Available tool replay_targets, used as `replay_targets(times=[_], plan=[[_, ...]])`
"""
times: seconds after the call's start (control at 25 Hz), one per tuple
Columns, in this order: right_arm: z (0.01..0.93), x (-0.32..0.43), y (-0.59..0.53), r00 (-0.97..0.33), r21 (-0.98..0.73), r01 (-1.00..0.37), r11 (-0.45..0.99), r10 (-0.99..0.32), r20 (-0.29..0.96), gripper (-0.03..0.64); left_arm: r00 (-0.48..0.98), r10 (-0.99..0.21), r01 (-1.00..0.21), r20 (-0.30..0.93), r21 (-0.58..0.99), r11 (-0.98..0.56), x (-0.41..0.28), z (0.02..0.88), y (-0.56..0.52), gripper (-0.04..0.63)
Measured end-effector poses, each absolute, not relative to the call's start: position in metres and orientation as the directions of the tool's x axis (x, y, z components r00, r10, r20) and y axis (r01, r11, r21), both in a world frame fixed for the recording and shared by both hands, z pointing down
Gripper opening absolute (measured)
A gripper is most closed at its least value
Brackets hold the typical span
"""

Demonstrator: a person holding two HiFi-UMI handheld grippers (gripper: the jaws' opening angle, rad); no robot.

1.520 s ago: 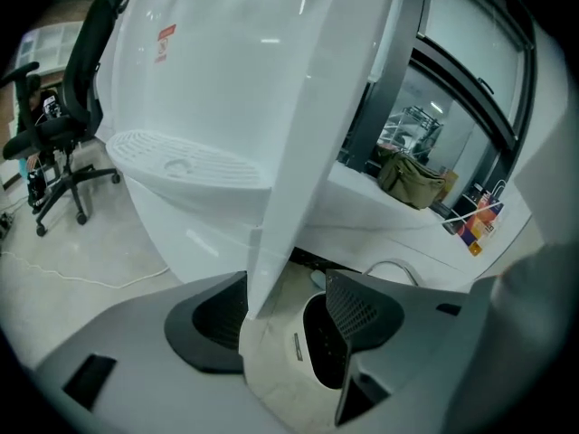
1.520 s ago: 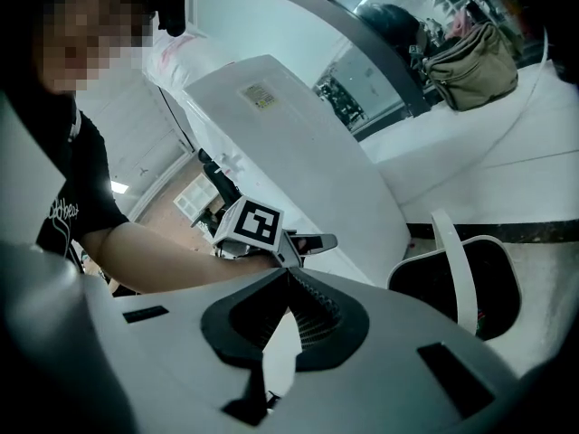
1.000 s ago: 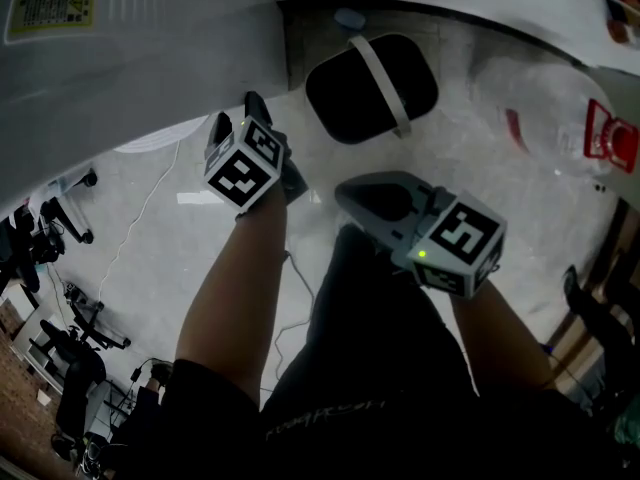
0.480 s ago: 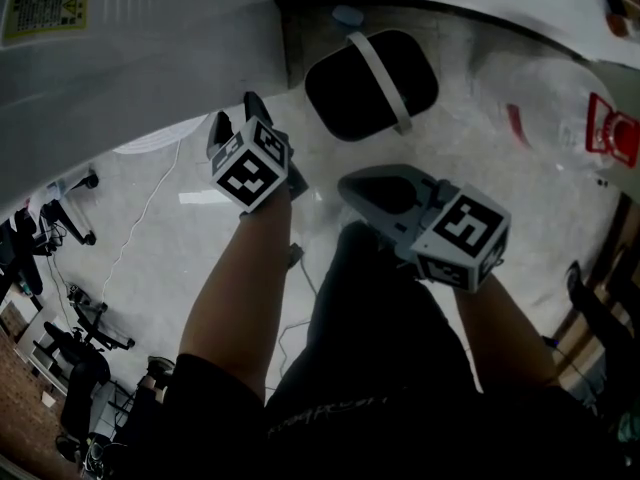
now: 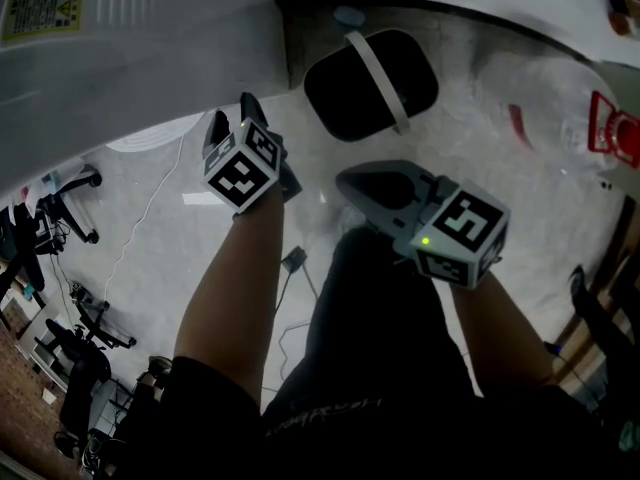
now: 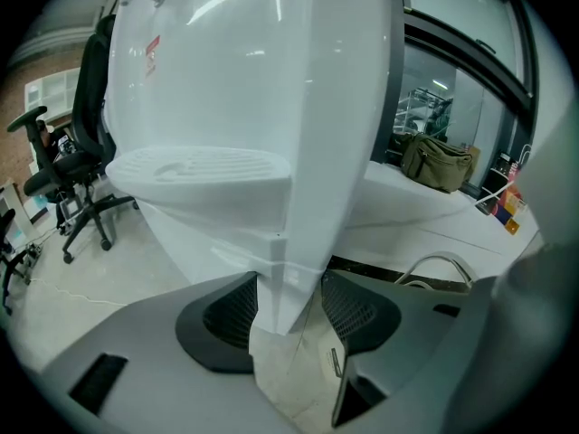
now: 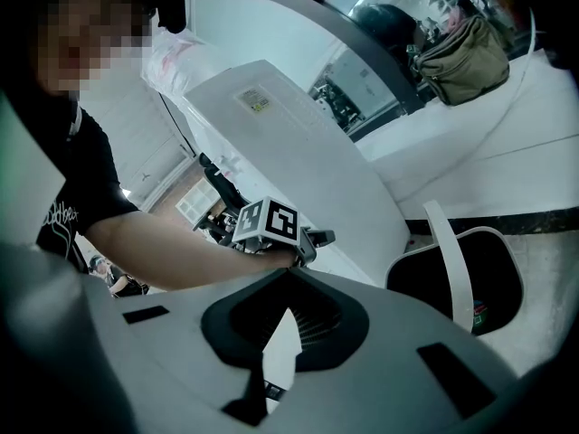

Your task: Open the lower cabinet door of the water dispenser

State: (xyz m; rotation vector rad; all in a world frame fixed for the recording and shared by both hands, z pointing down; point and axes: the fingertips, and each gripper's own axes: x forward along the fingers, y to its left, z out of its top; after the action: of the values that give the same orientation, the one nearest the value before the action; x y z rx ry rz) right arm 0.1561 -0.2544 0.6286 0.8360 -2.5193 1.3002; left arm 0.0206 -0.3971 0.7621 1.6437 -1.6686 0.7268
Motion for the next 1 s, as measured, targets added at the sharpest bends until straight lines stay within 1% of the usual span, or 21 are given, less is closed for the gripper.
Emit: replay_targets(times=[0.24,0.6,1.0], plan=[[0.629,0.171,-0.245,-0.827,-0.7,-0.556,0.448,-0.383,0.411,0.014,0.006,-0.628,-0.995,0.778,0.069,0.075,0.023,0.761,-0.398,0.214],[0.627,0.186,-0.243,-0.845,-0.69,-0.534,0.489,-0.338,0.415,0.014,0.016,-0.611,-0.995,0.792,0.072,0.067,0.023,0.76,-0.395,0.209],[0.625,0.195,-0.24,-0.858,-0.673,-0.512,0.534,-0.291,0.422,0.014,0.06,-0.597,-0.994,0.8,0.101,0.037,0.025,0.759,-0.393,0.198]])
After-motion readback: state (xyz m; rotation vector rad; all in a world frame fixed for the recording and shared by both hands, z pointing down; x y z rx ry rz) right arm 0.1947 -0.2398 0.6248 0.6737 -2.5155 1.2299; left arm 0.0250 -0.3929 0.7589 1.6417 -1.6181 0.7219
